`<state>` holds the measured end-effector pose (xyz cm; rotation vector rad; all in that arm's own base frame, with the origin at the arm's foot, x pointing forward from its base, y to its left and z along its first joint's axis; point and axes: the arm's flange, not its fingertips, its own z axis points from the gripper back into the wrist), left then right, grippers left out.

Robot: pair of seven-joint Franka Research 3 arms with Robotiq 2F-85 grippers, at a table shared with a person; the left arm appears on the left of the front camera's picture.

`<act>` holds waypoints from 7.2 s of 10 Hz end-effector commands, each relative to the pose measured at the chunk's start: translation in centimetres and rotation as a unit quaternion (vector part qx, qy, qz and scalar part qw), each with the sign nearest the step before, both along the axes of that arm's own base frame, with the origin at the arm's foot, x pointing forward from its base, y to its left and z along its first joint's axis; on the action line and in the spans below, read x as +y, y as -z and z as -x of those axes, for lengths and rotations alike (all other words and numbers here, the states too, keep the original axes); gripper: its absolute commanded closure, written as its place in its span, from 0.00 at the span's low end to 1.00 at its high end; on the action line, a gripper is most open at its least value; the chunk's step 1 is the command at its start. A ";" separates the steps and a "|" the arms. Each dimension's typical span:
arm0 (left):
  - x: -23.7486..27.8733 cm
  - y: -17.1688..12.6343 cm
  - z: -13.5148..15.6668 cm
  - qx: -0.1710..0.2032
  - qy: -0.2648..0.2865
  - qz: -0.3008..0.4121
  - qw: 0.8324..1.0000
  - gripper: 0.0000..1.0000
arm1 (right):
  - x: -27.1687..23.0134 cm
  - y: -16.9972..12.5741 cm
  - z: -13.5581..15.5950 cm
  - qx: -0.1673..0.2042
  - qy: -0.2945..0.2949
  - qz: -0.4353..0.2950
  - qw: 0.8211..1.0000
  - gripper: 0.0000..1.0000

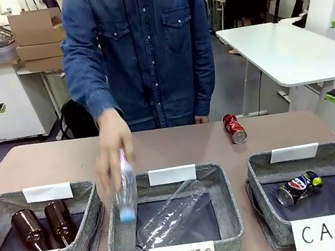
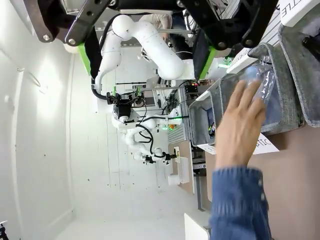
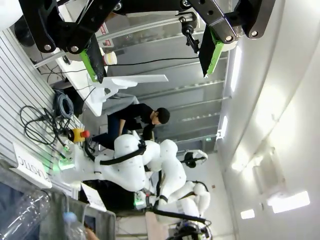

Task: Sort the can waste into the basket.
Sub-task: Pick up the can waste from the table and place it in the right Fabric basket.

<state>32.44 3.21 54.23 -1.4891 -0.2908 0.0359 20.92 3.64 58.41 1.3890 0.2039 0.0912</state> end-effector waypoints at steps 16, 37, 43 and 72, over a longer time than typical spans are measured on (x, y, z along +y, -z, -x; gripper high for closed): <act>-0.1 -0.3 0.4 0.008 -0.002 0.000 1.000 0.04 | 6.1 6.3 -24.9 -0.168 0.029 0.511 0.842 0.00; -0.1 -0.3 0.4 0.008 -0.002 0.000 1.000 0.04 | 10.5 26.9 -41.5 -0.123 0.080 0.698 0.701 0.95; -0.1 -0.3 0.4 0.008 -0.002 0.000 1.000 0.04 | 9.4 25.7 -41.1 -0.105 0.066 0.687 0.716 1.00; -0.1 -0.3 0.4 0.008 -0.002 0.000 1.000 0.04 | 1.4 11.4 -10.5 -0.372 -0.425 0.410 0.717 0.06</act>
